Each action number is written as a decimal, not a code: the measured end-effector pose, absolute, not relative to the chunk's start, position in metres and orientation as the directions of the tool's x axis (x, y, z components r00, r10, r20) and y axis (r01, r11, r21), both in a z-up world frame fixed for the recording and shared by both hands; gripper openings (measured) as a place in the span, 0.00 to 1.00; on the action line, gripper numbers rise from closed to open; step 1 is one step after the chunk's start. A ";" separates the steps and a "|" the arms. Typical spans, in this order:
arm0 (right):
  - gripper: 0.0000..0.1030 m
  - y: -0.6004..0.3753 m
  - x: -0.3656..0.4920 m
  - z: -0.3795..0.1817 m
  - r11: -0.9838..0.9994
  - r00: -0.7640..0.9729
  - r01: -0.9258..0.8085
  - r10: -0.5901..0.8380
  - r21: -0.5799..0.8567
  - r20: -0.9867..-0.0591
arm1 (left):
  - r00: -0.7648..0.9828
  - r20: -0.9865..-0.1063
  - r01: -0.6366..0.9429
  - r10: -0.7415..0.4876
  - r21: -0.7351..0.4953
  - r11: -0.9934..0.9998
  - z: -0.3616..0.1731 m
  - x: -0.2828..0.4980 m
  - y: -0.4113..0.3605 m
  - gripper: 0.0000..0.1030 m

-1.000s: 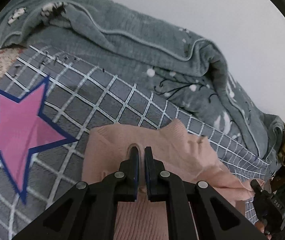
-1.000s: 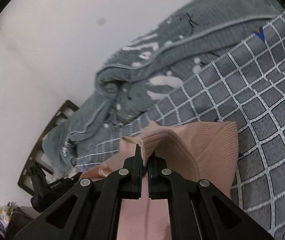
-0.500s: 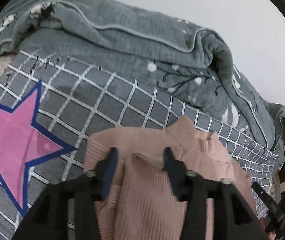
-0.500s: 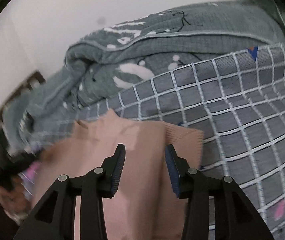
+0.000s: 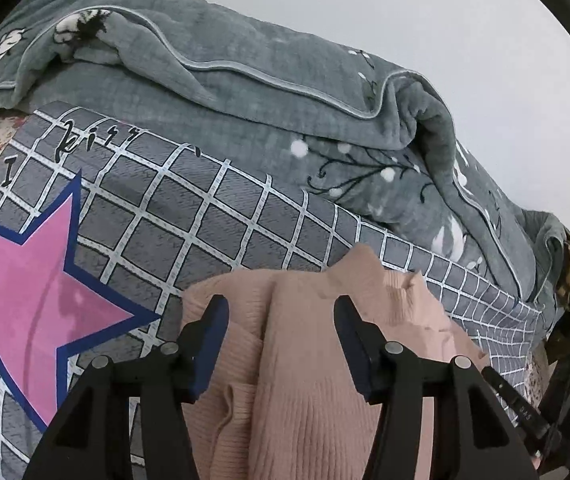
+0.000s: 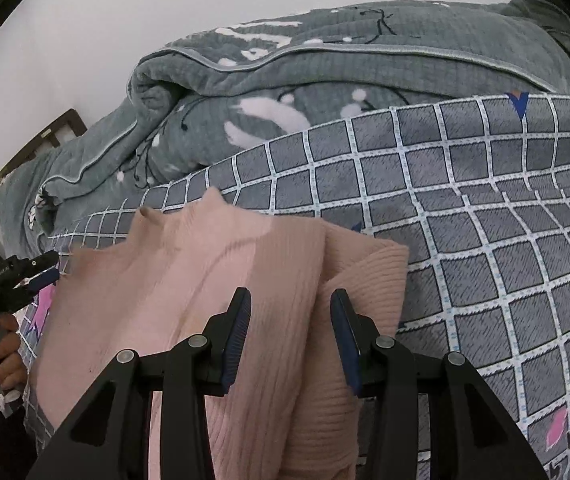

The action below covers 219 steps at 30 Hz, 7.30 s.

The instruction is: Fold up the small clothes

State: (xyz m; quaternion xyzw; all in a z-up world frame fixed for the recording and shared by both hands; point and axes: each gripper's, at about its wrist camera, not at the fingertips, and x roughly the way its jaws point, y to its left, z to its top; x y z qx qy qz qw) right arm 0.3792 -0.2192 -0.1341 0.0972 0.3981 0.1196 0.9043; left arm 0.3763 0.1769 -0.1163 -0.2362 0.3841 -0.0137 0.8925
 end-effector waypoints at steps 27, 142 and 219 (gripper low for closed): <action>0.08 -0.223 0.414 -0.159 0.937 0.622 -0.112 0.325 0.329 -0.712 | 0.668 -0.744 -0.205 -0.016 -0.204 0.957 -0.145 0.406 0.151 0.10; 0.33 -0.149 0.186 -0.076 0.958 0.755 -0.269 0.276 0.104 -0.595 | 0.632 -0.710 -0.030 -0.313 -0.425 0.904 -0.148 0.197 0.144 0.62; 0.28 -0.218 0.132 -0.090 0.897 0.718 -0.233 0.419 0.376 -0.556 | 0.659 -0.701 -0.047 -0.272 -0.399 0.916 -0.052 0.160 0.023 0.58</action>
